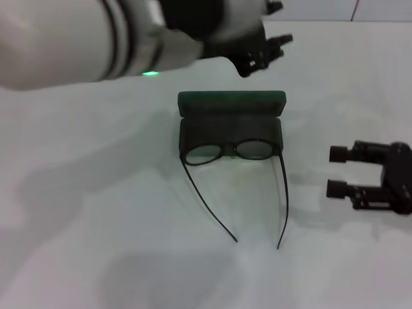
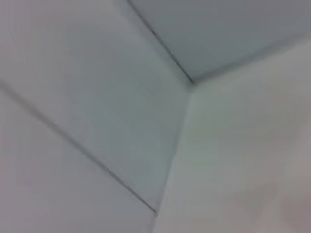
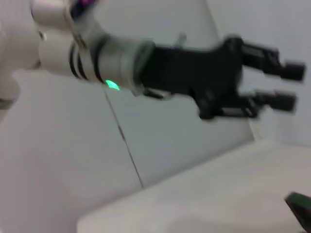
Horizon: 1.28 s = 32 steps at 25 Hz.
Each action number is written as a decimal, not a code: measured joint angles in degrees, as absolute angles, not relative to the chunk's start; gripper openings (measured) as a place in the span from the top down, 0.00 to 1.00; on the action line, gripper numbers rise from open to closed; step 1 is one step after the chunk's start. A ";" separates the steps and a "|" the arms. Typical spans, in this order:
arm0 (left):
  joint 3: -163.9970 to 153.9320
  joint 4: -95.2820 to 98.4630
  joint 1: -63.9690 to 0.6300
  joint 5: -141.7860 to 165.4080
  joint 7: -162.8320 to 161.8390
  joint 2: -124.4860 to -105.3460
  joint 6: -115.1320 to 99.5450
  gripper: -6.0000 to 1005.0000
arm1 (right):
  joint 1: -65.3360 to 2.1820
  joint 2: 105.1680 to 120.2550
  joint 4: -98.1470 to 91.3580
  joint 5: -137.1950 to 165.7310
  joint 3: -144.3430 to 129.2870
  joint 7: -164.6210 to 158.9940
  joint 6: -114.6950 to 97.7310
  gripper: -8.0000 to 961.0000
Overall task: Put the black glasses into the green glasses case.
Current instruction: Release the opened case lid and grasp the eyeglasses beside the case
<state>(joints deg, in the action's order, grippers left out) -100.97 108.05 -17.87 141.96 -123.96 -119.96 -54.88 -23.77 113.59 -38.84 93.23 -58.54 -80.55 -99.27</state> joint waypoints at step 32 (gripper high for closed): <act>-69.44 24.86 -11.59 72.19 -51.08 -118.88 -101.23 0.95 | -75.36 116.18 -24.12 130.88 -72.85 -106.78 -73.16 0.34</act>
<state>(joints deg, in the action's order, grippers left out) -69.44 24.86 -11.59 72.19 -51.08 -118.88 -101.23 -75.36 116.18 -24.12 130.88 -72.85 -106.78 -73.16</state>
